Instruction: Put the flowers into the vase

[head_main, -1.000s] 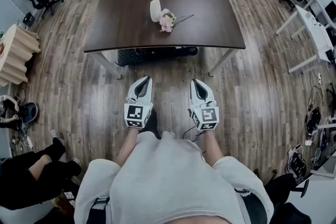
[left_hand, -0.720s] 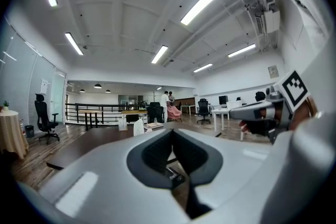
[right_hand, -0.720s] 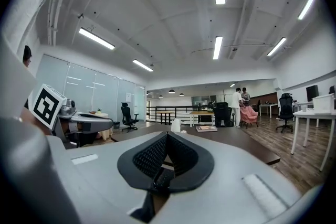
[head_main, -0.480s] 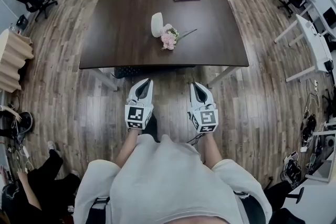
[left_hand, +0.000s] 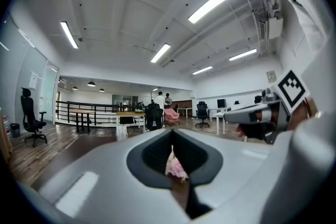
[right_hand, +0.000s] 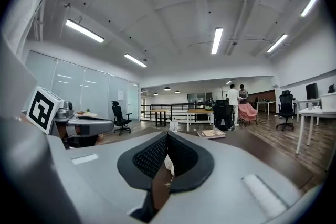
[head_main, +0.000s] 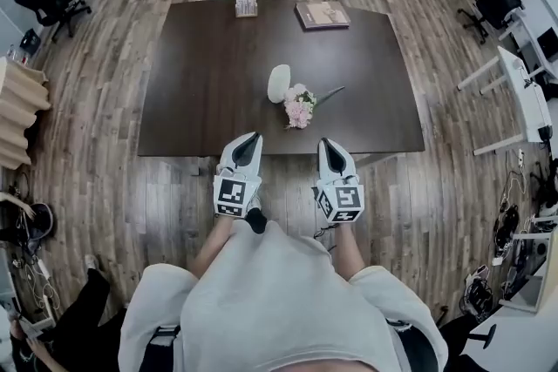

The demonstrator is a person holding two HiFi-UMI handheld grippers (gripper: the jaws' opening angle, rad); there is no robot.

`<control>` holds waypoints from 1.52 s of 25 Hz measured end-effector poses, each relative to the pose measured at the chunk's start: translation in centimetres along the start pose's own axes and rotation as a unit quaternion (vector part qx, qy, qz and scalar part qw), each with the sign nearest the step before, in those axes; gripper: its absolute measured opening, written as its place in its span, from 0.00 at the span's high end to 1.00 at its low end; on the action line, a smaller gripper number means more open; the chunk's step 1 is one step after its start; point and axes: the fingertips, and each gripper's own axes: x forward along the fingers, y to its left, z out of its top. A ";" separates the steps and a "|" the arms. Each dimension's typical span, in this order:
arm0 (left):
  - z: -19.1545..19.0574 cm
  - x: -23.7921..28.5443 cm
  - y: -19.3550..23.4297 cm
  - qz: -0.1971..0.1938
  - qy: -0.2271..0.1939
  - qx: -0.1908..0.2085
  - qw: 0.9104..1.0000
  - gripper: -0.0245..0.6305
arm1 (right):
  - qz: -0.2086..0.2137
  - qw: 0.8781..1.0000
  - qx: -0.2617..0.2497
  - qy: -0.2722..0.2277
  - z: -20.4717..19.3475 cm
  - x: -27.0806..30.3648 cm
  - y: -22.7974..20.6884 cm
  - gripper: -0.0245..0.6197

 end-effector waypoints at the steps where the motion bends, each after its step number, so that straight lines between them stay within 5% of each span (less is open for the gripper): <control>1: -0.1 0.7 1.1 0.000 0.000 -0.004 1.000 0.95 | -0.002 1.000 0.002 -0.001 0.4 1.3 0.0 0.96; 8: -0.2 5.5 6.1 -0.011 0.003 -0.007 1.000 0.95 | -0.028 1.000 -0.006 0.003 1.6 7.5 -1.6 0.96; 16: -1.6 9.1 7.2 -0.011 0.024 -0.018 0.999 0.95 | -0.037 0.999 0.004 0.025 0.0 10.1 -4.6 0.96; 29: -1.9 15.9 8.4 0.087 0.038 -0.026 0.995 0.95 | 0.044 0.999 0.012 0.018 0.5 16.3 -11.8 0.96; 38: -1.7 17.8 7.9 0.105 0.035 -0.012 0.994 0.95 | 0.076 0.997 0.007 0.009 0.3 18.4 -16.1 0.96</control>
